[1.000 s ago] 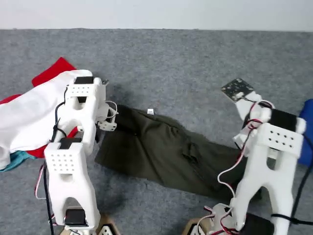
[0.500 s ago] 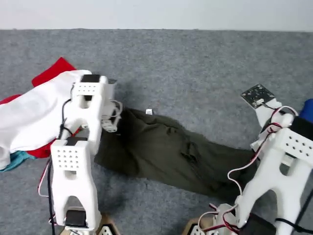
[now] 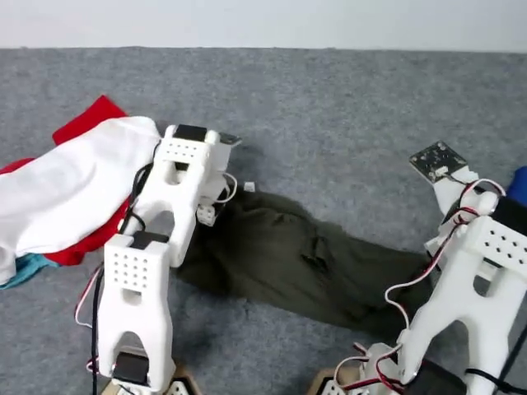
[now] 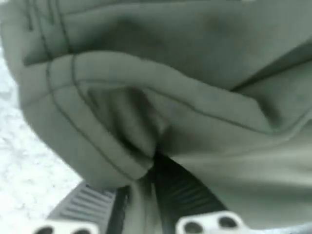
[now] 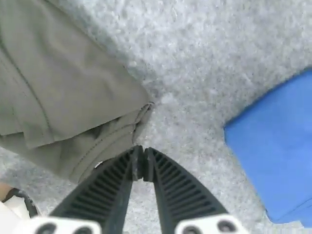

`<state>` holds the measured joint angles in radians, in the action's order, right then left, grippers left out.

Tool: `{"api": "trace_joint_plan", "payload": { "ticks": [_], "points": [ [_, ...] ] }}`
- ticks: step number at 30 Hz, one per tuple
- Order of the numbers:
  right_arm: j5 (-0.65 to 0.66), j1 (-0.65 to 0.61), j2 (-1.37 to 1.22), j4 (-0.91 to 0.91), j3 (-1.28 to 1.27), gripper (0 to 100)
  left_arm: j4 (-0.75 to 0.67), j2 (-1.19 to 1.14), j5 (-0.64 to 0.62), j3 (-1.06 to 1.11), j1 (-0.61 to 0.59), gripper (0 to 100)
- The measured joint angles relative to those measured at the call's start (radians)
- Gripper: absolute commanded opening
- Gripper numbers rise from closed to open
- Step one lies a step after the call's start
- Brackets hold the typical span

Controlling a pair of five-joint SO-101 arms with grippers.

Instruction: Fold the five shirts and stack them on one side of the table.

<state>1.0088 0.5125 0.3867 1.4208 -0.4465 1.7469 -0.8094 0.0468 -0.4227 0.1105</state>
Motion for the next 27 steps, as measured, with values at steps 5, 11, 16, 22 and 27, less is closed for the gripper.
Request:
{"api": "trace_joint_plan", "payload": {
  "ticks": [5, 11, 16, 22, 27],
  "points": [
    [0.012, 0.049, 0.0, 0.014, 0.0, 7.6, -0.011, 0.146, 0.0, 0.012, 0.043, 1],
    [0.101, 0.058, 0.006, 0.114, 0.0, 16.7, -0.014, 0.374, 0.0, 0.164, 0.236, 1],
    [0.114, 0.112, 0.012, 0.135, 0.0, 12.4, -0.014, 0.433, 0.0, 0.213, 0.488, 2],
    [0.276, 0.333, 0.012, 0.175, 0.0, 11.8, -0.011, 0.37, 0.0, 0.069, 0.675, 2],
    [0.445, 0.528, 0.012, 0.172, 0.0, 11.8, -0.008, 0.221, -0.017, -0.157, 0.781, 8]
  ]
}}
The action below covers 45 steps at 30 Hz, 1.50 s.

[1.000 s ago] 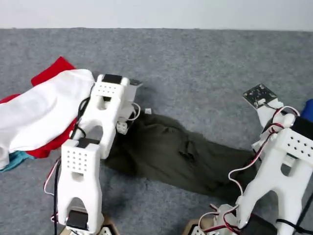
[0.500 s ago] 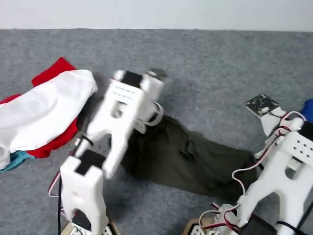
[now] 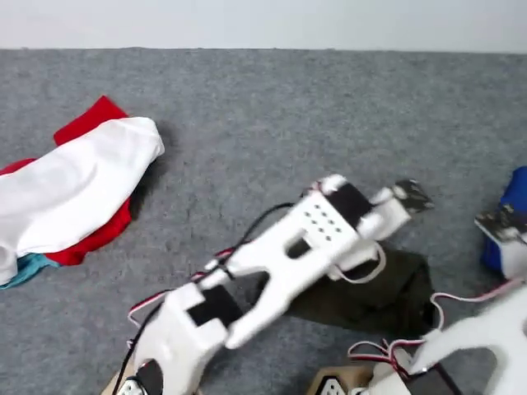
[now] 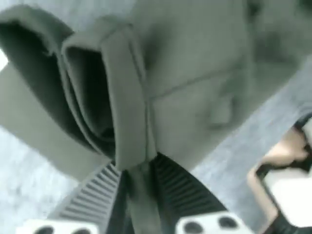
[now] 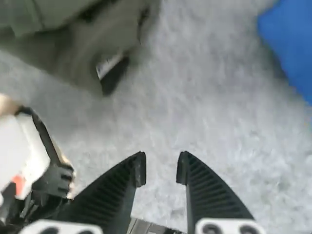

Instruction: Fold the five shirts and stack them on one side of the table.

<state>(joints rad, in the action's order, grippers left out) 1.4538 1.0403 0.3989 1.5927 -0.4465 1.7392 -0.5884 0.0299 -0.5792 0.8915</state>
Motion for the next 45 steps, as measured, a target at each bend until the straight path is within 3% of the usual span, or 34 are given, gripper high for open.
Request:
{"api": "trace_joint_plan", "payload": {
  "ticks": [7, 18, 21, 26, 30, 35, 39, 45],
  "points": [
    [0.048, 0.074, 0.0, -0.081, -0.026, 11.8, 0.0, -0.161, -0.077, -0.264, 0.12, 35],
    [0.041, 0.057, 0.011, -0.066, -0.061, 11.9, 0.006, -0.247, -0.166, -0.437, 0.12, 38],
    [-0.066, -0.035, 0.009, 0.008, -0.075, 12.0, 0.003, -0.239, -0.209, -0.516, 0.044, 38],
    [-0.477, -0.282, 0.012, 0.035, -0.074, 15.1, 0.005, -0.204, -0.224, -0.545, -0.117, 38],
    [-0.769, -0.531, 0.012, 0.035, -0.074, 15.1, 0.005, -0.066, -0.189, -0.434, -0.213, 38],
    [-0.951, -0.779, 0.011, 0.008, -0.068, 15.4, 0.005, 0.092, -0.164, -0.147, -0.316, 38],
    [-0.982, -0.786, -0.006, -0.084, -0.064, 15.4, 0.005, 0.218, -0.164, 0.069, -0.344, 38],
    [-0.957, -0.675, -0.08, -0.169, -0.064, 15.5, 0.005, 0.358, -0.164, 0.285, -0.348, 38]
  ]
}}
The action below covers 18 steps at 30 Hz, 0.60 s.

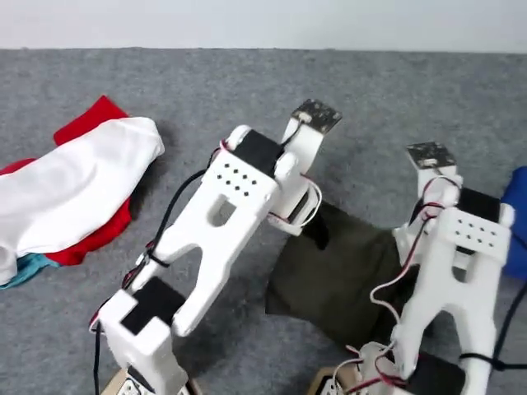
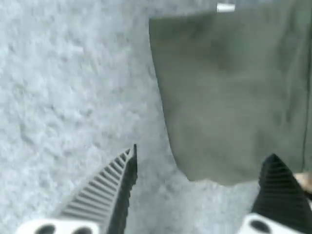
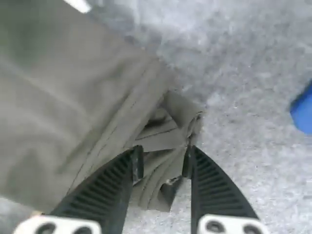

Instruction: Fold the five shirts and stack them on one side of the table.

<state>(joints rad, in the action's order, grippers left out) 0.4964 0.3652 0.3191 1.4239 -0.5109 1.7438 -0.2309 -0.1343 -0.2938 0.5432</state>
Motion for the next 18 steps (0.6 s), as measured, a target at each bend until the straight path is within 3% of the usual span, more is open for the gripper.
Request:
{"api": "trace_joint_plan", "payload": {
  "ticks": [11, 18],
  "points": [
    [0.002, 0.009, -0.198, -0.034, 0.072, 15.8, -0.005, 0.025, 0.0, 0.083, 0.0, 38],
    [-0.017, -0.049, -0.235, -0.003, 0.147, 31.8, -0.005, 0.026, 0.0, 0.083, 0.026, 38]
  ]
}}
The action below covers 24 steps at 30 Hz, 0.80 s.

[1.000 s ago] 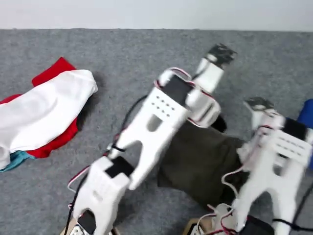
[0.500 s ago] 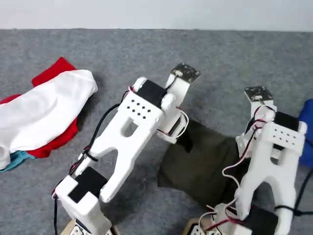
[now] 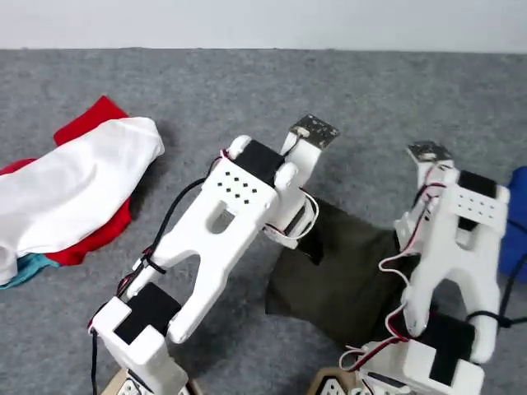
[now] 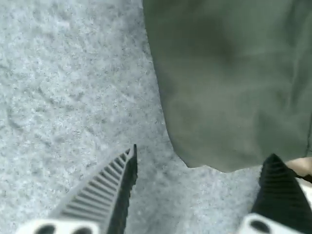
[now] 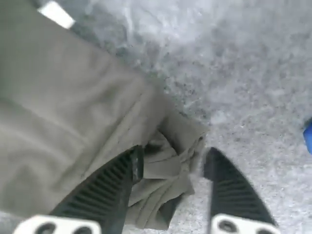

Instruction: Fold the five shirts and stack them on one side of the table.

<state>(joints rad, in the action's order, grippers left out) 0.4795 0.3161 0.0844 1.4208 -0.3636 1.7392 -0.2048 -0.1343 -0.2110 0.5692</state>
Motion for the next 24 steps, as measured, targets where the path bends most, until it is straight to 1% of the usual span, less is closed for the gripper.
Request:
{"api": "trace_joint_plan", "payload": {
  "ticks": [5, 9, 11, 16, 18, 21, 24],
  "points": [
    [-0.029, -0.087, 0.0, 0.071, 0.026, 32.0, 0.0, 0.0, 0.0, 0.0, 0.0, 38],
    [-0.081, -0.086, -0.005, 0.078, 0.026, 31.8, 0.0, 0.0, 0.0, 0.0, 0.0, 38],
    [-0.092, -0.087, -0.005, 0.077, 0.014, 28.8, 0.0, 0.0, 0.0, 0.0, 0.0, 38],
    [-0.097, -0.081, -0.005, 0.06, -0.031, 13.4, 0.0, 0.0, 0.0, 0.0, 0.002, 38],
    [-0.097, -0.081, -0.008, 0.043, -0.038, 9.5, 0.0, 0.0, 0.0, 0.0, 0.002, 38],
    [-0.097, -0.081, -0.008, 0.031, -0.041, 9.1, 0.0, 0.0, 0.0, 0.0, 0.002, 38],
    [-0.097, -0.081, -0.011, 0.02, -0.041, 11.4, 0.0, 0.0, 0.0, 0.0, 0.002, 38]
  ]
}}
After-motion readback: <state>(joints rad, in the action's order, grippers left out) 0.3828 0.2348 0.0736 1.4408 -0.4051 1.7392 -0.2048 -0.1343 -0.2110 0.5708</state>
